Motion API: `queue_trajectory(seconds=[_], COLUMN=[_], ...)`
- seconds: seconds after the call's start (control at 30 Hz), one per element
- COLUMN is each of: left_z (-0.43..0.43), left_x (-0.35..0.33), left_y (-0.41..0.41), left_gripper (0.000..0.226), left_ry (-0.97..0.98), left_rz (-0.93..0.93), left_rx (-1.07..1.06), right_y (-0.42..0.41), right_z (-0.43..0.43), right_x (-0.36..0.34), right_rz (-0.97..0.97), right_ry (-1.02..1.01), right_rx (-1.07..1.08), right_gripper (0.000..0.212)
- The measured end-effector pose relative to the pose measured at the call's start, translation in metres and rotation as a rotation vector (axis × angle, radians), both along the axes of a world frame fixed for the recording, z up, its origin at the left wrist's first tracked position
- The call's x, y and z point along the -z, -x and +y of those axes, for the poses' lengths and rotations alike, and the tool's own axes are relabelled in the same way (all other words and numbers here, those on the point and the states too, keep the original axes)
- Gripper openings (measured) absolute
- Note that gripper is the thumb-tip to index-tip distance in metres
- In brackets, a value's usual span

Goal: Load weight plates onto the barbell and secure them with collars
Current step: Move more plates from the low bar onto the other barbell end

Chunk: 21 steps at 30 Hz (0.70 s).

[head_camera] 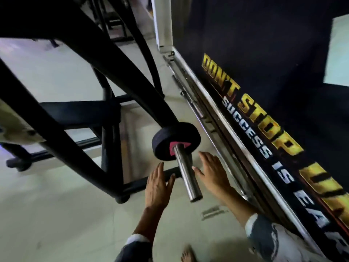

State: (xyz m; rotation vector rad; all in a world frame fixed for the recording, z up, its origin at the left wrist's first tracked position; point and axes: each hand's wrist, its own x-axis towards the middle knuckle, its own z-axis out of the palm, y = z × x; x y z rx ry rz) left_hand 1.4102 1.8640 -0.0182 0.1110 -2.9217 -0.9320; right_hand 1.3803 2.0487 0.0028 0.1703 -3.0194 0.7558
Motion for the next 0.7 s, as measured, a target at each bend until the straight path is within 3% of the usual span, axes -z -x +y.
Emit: queue_trajectory(seconds=[0.17, 0.27, 0.37, 0.57, 0.7], left_z=[-0.011, -0.010, -0.003, -0.001, -0.007], left_x=[0.085, 0.123, 0.127, 0.137, 0.131], left_y=[0.090, 0.118, 0.122, 0.129, 0.114], left_gripper=[0.087, 0.087, 0.083, 0.072, 0.072], left_ry=[-0.278, -0.391, -0.501, -0.621, -0.681], left_rz=[0.095, 0.232, 0.383, 0.492, 0.453], left_rx=[-0.188, -0.210, -0.260, -0.312, -0.231], right_y=[0.114, 0.150, 0.148, 0.155, 0.145], right_z=[-0.008, -0.008, -0.005, -0.014, 0.000], right_x=[0.069, 0.113, 0.126, 0.136, 0.126], right_rz=[0.115, 0.195, 0.398, 0.443, 0.463], right_ry=[0.329, 0.474, 0.648, 0.760, 0.748], right_rx=[0.063, 0.024, 0.106, 0.190, 0.103], right_gripper=[0.080, 0.087, 0.082, 0.075, 0.064])
